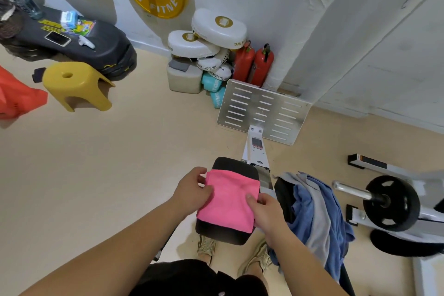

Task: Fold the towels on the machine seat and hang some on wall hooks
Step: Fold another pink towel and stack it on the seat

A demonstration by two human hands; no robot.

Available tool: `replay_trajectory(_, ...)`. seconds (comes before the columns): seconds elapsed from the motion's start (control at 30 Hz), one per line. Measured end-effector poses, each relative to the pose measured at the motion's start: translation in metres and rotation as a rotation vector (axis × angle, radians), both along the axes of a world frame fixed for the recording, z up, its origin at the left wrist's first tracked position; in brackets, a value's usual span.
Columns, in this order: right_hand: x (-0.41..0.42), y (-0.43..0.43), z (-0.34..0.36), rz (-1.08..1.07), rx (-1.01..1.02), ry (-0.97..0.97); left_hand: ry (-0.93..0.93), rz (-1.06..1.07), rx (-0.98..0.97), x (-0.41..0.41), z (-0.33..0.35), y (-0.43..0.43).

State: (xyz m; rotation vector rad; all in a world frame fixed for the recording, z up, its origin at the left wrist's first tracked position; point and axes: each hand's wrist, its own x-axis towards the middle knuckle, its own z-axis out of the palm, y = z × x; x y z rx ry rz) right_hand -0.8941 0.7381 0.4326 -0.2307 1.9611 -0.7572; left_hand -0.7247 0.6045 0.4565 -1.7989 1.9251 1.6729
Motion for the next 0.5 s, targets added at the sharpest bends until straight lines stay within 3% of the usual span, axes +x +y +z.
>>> replay_trajectory(0.17, 0.005, 0.007, -0.012, -0.070, 0.009, 0.011, -0.056, -0.025, -0.058, 0.006, -0.018, 0.014)
replay_trajectory(0.27, 0.005, 0.008, -0.007, -0.057, -0.016, 0.149, -0.060, -0.233, -0.434, 0.010, -0.016, 0.024)
replay_trajectory(0.33, 0.006, 0.013, -0.005, 0.009, -0.063, 0.244, -0.031, -0.469, -0.571, 0.007, -0.015, 0.030)
replay_trajectory(0.43, 0.008, 0.022, -0.009, 0.223, -0.075, 0.256, -0.137, -0.748, -0.512, -0.003, -0.020, 0.037)
replay_trajectory(0.5, 0.007, 0.027, -0.013, 0.334, -0.021, 0.321, -0.202, -0.796, -0.499, -0.005, -0.023, 0.037)
